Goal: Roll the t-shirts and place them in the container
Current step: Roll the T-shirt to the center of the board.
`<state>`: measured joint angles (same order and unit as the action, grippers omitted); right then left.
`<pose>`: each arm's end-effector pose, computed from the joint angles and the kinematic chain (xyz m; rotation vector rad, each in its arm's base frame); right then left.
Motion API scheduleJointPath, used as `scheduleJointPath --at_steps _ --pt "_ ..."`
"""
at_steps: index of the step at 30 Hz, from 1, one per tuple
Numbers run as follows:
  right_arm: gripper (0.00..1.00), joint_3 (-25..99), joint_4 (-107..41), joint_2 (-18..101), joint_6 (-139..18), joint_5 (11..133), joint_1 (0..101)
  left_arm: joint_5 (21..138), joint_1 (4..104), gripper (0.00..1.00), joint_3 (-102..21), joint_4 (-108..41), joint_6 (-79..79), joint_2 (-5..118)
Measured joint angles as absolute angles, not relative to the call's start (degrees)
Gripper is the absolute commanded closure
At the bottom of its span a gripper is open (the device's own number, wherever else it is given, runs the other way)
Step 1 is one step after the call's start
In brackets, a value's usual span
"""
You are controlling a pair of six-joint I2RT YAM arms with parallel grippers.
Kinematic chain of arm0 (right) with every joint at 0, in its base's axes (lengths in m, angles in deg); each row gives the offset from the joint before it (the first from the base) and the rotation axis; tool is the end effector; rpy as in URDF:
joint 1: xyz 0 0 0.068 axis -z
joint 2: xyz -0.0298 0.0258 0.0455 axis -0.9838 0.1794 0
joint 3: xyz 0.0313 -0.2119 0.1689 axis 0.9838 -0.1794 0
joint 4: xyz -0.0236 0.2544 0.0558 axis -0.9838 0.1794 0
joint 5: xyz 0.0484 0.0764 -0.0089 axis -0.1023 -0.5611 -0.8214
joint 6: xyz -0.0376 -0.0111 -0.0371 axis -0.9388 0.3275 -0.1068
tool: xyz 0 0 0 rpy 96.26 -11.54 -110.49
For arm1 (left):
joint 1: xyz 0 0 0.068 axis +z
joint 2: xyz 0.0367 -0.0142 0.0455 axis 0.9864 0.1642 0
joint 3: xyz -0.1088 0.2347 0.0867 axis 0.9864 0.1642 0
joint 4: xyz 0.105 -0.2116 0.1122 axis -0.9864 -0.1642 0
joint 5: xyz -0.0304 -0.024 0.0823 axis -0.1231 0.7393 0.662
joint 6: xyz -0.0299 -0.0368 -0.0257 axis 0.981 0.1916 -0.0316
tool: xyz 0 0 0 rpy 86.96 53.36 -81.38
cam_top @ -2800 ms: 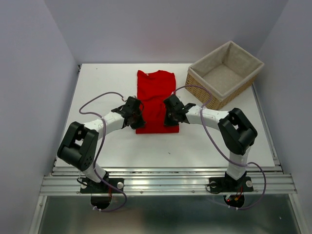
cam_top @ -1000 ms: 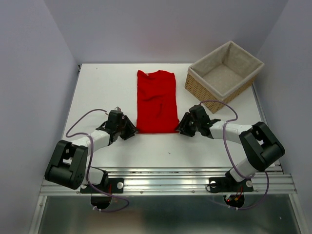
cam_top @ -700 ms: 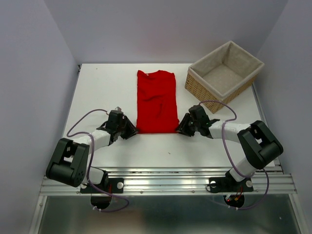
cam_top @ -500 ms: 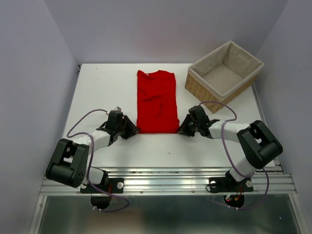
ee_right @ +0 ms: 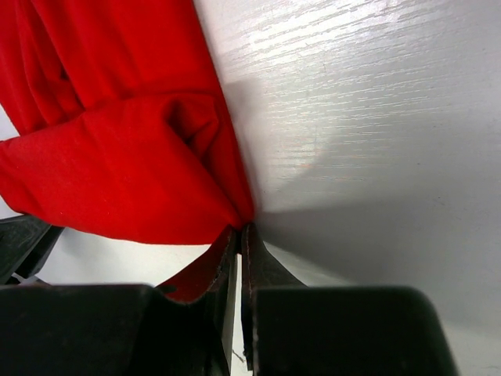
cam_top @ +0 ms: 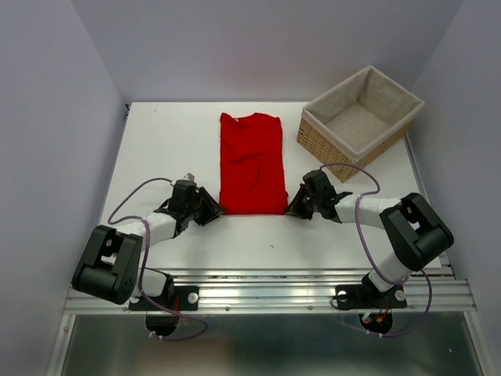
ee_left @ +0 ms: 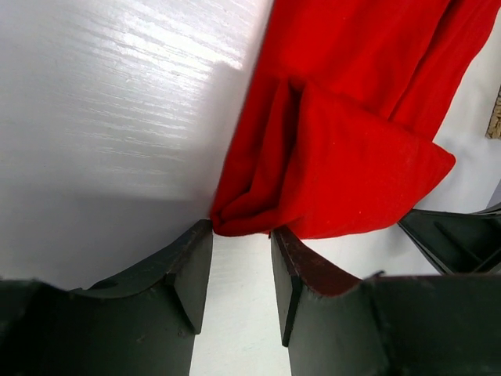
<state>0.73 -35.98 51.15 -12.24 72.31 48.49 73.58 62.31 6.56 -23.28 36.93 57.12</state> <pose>0.2505 0.1567 0.1406 0.4801 2.5499 0.7733 0.2283 -0.0843 0.1497 -0.4905 2.3261 -0.8765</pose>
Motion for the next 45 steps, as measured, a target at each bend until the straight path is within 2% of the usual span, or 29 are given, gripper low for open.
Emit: scheduleJointPath --at_steps 5,11,17,19,34,45 --pt "0.94 0.7 -36.0 51.2 -12.2 72.3 48.5 73.0 62.3 0.50 7.8 -21.2 37.8 57.1" --pt "0.94 0.7 -36.2 51.4 -12.2 72.3 48.5 73.0 62.3 0.59 7.8 -20.5 38.0 57.6" --pt "0.97 0.7 -36.4 51.5 -12.2 72.3 48.5 73.1 62.3 0.85 7.8 -20.2 38.1 58.3" --pt "0.99 0.7 -36.4 51.5 -12.2 72.3 48.5 73.2 62.3 1.00 7.8 -20.2 38.3 58.3" --pt "0.99 0.6 -35.7 50.7 -12.6 72.3 48.5 73.2 62.3 1.00 7.7 -24.3 37.7 57.1" --pt "0.99 -3.5 -33.5 43.8 -13.1 70.4 48.5 72.0 62.3 1.00 7.9 -32.9 36.6 50.7"
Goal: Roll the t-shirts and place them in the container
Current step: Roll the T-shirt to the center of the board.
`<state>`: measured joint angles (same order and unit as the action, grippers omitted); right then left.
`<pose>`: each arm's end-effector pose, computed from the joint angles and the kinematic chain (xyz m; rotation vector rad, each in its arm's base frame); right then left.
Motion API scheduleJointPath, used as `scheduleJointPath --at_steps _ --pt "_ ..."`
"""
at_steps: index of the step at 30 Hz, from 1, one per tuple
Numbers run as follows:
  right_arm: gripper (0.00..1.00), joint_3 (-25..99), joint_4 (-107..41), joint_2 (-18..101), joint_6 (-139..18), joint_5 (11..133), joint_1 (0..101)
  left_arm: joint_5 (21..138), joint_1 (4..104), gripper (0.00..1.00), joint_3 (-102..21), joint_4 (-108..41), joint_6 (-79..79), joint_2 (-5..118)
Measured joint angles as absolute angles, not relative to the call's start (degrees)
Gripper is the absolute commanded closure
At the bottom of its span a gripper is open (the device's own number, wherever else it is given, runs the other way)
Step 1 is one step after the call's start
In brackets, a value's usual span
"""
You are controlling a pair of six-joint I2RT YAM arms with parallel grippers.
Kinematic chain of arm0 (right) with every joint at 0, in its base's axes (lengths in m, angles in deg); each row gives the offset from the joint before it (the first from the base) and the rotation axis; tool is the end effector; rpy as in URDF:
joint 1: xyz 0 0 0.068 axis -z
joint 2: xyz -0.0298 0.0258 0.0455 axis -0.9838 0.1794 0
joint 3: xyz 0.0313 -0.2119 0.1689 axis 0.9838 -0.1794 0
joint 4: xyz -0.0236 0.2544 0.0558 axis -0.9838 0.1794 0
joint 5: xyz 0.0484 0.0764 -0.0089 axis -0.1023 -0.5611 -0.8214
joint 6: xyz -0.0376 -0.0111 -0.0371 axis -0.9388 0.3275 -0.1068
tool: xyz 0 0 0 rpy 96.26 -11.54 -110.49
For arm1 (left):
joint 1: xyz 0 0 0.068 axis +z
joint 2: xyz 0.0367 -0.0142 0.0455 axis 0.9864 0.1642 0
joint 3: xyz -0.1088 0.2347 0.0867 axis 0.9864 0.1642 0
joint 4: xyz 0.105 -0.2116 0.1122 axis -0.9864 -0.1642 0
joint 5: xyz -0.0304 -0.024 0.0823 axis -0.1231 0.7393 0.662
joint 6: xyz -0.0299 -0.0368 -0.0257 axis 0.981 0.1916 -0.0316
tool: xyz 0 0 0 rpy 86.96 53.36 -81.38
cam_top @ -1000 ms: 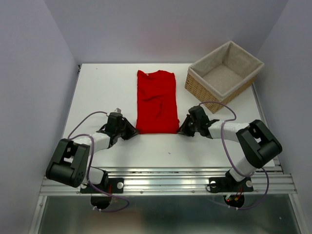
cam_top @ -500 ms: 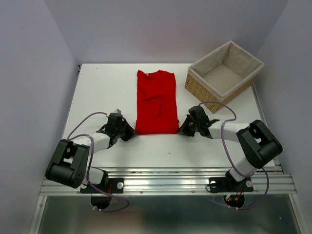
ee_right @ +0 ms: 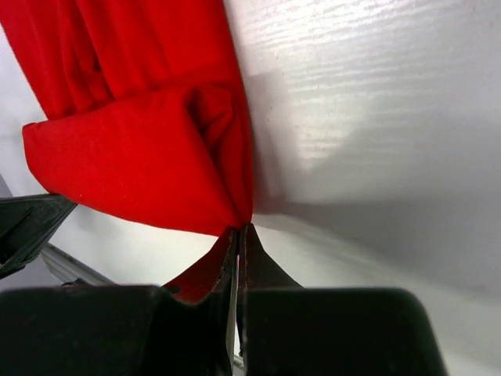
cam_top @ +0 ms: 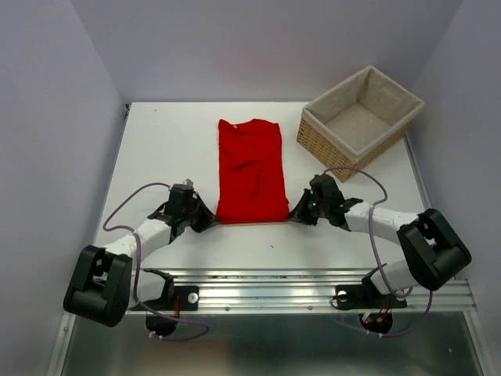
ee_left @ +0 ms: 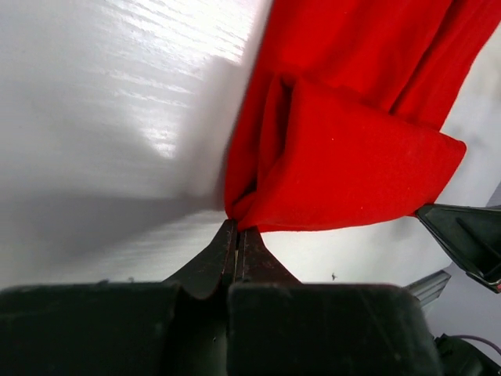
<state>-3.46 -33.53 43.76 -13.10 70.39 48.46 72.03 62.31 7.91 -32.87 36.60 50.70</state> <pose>0.2287 0.1450 0.1514 0.4424 2.5538 0.8131 0.2078 -0.0785 0.1531 -0.5009 2.4109 -0.8691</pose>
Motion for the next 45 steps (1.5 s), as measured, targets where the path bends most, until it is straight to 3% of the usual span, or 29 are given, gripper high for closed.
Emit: scheduleJointPath --at_steps 16,45 --pt "0.99 -3.9 -21.4 32.9 -12.2 69.7 46.9 69.2 62.3 1.00 7.2 -50.0 36.6 37.0" --pt "0.99 1.7 -16.9 36.2 -13.1 70.9 46.9 69.8 62.3 1.00 -1.2 -56.5 37.0 42.0"
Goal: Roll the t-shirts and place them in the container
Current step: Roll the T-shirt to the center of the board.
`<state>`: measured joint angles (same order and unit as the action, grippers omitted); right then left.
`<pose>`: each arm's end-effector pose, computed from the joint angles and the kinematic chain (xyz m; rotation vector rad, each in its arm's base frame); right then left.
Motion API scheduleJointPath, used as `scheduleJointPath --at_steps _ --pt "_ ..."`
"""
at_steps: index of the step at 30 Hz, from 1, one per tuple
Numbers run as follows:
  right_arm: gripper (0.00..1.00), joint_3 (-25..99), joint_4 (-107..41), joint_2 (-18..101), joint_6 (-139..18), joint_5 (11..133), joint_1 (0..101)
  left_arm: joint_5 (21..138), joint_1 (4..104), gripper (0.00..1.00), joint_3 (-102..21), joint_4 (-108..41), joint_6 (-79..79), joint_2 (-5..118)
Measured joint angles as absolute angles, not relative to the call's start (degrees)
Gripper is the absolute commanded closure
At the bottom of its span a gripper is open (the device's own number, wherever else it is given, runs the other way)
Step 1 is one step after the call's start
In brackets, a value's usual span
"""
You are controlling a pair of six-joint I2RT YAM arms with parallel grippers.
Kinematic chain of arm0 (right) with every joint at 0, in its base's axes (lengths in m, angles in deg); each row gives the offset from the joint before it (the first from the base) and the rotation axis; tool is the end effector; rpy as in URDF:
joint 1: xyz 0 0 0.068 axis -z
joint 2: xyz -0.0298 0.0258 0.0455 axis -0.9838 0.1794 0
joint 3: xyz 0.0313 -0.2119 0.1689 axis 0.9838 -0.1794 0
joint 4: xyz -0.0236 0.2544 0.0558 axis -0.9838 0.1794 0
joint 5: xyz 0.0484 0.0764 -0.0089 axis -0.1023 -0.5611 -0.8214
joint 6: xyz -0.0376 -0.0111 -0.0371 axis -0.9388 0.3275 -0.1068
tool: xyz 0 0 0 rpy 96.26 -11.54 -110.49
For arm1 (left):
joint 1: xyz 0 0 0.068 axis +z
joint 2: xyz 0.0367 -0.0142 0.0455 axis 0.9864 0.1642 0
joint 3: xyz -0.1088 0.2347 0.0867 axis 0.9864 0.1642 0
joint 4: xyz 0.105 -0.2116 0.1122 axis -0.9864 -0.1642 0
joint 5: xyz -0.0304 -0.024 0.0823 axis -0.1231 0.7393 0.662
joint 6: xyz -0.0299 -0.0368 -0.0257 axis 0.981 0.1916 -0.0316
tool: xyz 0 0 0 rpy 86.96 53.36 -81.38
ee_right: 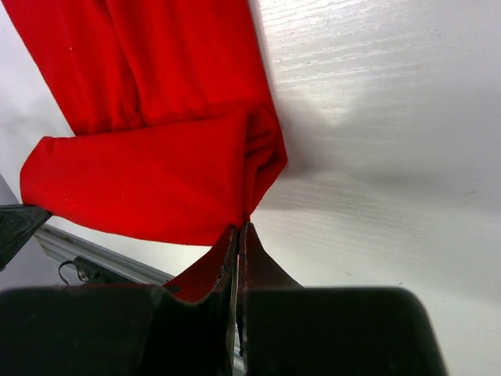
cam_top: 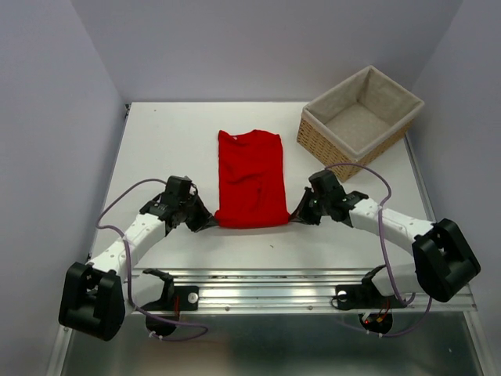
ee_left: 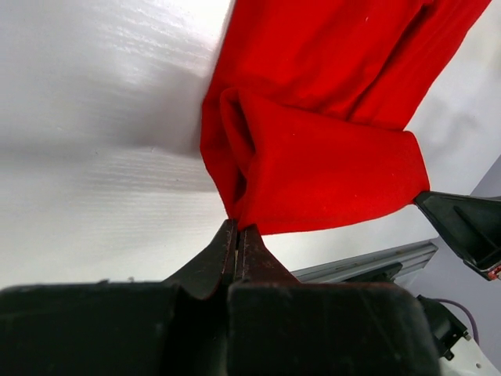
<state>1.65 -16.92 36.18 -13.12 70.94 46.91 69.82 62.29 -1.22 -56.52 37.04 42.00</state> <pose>0.2133 0.1434 0.1896 0.4301 2.6245 0.7624 0.1943 -0.0755 0.2010 -0.5348 2.5197 -0.8701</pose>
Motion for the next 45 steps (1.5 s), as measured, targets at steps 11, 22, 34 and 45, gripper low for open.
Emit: scheduleJointPath --at_steps 11,22,34,45 --pt "0.99 6.3 -16.1 41.2 -14.2 73.1 46.9 71.0 62.3 1.00 -5.0 -56.6 36.6 47.9" --pt "0.99 9.7 -16.0 45.3 -15.1 74.9 46.9 72.1 62.7 1.00 -7.2 -54.9 35.6 53.5" --pt "0.86 13.0 -15.9 49.0 -15.5 78.0 46.9 73.1 63.1 0.84 -10.7 -50.5 33.2 60.3" --pt "0.59 15.6 -15.8 51.5 -16.1 80.9 47.0 73.5 63.1 0.76 -11.7 -48.0 30.7 64.0"
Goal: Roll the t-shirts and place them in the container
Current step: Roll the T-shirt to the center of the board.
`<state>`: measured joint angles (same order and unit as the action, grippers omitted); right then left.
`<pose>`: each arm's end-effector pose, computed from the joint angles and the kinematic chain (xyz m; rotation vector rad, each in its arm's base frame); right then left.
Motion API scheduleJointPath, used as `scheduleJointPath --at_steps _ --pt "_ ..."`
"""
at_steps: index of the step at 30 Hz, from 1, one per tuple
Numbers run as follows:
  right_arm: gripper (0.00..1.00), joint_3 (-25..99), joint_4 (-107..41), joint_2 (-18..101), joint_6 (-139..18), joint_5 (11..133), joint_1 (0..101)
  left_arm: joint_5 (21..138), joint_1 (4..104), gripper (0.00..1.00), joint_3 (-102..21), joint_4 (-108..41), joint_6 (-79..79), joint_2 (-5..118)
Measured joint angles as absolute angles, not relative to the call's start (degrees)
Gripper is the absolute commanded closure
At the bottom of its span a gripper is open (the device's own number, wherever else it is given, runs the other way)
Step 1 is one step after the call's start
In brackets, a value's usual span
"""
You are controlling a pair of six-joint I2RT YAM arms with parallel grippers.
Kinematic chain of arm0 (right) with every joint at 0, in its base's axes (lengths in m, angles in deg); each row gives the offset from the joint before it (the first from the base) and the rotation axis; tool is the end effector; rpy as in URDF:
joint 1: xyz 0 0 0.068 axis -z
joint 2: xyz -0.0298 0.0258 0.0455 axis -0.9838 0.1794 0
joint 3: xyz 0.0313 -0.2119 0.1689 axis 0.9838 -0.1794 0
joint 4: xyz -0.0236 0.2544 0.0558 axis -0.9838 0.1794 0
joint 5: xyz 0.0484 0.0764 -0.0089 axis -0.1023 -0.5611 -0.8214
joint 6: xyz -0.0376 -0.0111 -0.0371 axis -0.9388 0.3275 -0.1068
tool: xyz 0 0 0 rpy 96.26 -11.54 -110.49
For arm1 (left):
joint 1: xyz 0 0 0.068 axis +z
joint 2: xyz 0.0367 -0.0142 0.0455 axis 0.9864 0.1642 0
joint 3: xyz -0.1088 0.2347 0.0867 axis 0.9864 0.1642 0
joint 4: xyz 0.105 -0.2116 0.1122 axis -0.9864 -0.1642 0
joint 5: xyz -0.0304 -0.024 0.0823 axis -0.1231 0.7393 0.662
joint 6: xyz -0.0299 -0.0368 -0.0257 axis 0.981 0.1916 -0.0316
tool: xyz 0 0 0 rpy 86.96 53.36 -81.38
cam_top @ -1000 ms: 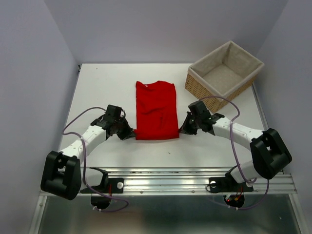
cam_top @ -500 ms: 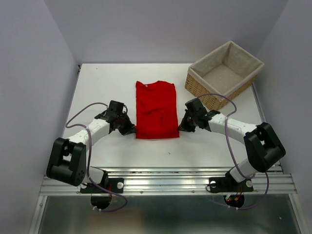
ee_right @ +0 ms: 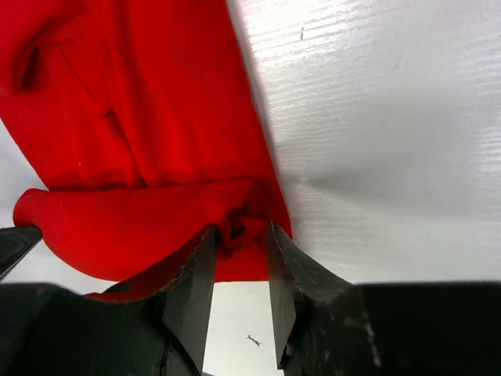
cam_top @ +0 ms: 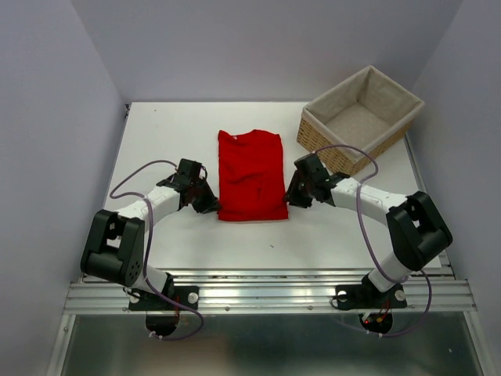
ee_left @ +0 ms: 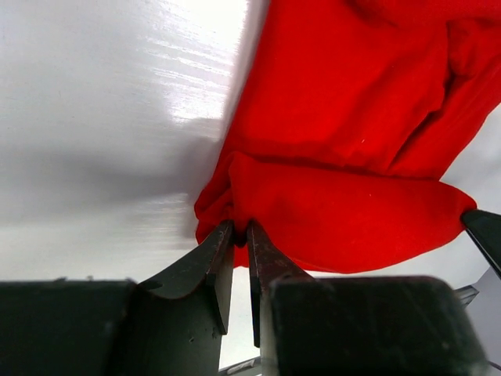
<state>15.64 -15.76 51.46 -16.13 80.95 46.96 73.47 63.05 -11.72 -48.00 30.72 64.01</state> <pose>0.2706 0.1726 0.1891 0.4324 2.5804 0.5245 0.2671 -0.0933 0.1802 -0.4549 2.5510 -0.7270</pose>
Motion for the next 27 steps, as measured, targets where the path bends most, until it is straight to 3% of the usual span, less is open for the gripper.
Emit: scheduleJointPath --at_steps 3,7,11,14,16,27 --pt "0.50 16.1 -15.6 51.3 -16.6 80.9 47.0 73.5 63.1 0.77 -11.7 -47.7 30.4 64.0" --pt "0.49 16.1 -14.2 48.6 -17.2 81.1 47.0 73.4 63.1 0.77 -11.7 -47.6 29.9 64.0" --pt "0.55 16.6 -12.9 43.0 -18.0 81.4 46.6 73.3 63.1 0.77 -11.7 -47.7 29.4 64.0" --pt "0.67 18.5 -12.6 41.7 -18.9 81.4 45.1 73.3 63.1 0.77 -11.7 -47.7 29.4 64.0" --pt "0.69 19.6 -12.7 42.0 -19.6 81.3 43.3 73.3 63.1 0.77 -11.7 -47.7 29.4 64.0" --pt "0.70 20.7 -13.3 50.7 -21.0 77.7 38.7 73.3 63.1 0.77 -11.9 -47.5 29.5 66.2"
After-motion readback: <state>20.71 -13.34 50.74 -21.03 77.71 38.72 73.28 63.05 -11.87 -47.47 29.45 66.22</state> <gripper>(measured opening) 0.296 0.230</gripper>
